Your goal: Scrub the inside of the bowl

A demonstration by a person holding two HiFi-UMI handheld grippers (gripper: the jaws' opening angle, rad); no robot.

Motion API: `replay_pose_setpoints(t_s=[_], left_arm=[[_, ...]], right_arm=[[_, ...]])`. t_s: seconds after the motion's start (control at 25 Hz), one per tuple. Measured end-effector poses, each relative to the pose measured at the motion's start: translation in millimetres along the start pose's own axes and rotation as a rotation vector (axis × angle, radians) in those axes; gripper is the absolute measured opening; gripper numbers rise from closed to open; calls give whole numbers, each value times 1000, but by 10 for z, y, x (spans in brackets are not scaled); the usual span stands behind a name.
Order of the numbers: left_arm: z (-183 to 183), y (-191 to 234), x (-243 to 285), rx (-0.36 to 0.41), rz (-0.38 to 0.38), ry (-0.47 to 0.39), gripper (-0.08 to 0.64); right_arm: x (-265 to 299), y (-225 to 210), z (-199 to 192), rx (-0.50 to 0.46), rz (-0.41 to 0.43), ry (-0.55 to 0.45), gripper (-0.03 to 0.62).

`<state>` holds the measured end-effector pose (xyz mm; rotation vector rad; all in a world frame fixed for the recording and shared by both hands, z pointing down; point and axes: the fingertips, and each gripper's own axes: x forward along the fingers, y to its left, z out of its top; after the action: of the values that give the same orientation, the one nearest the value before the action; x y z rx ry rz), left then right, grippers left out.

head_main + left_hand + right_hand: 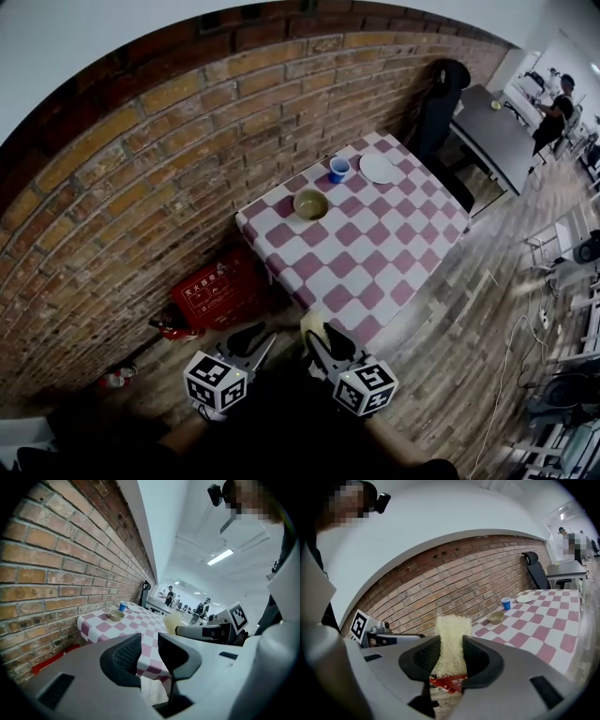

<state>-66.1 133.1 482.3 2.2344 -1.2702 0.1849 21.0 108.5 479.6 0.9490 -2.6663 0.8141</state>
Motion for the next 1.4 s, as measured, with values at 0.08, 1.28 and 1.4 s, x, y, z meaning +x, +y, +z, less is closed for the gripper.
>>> replay_pose_setpoints(t_s=[0.08, 1.28, 1.4], left_arm=[[175, -5, 270, 15, 9, -2, 120], [1008, 2120, 2669, -354, 87, 181, 120], [940, 2332, 2853, -450, 96, 206, 120]], right_arm=[[15, -246, 156, 9, 3, -7, 155], [1123, -1953, 1395, -20, -207, -40, 155], [1180, -1888, 1474, -16, -212, -49, 155]])
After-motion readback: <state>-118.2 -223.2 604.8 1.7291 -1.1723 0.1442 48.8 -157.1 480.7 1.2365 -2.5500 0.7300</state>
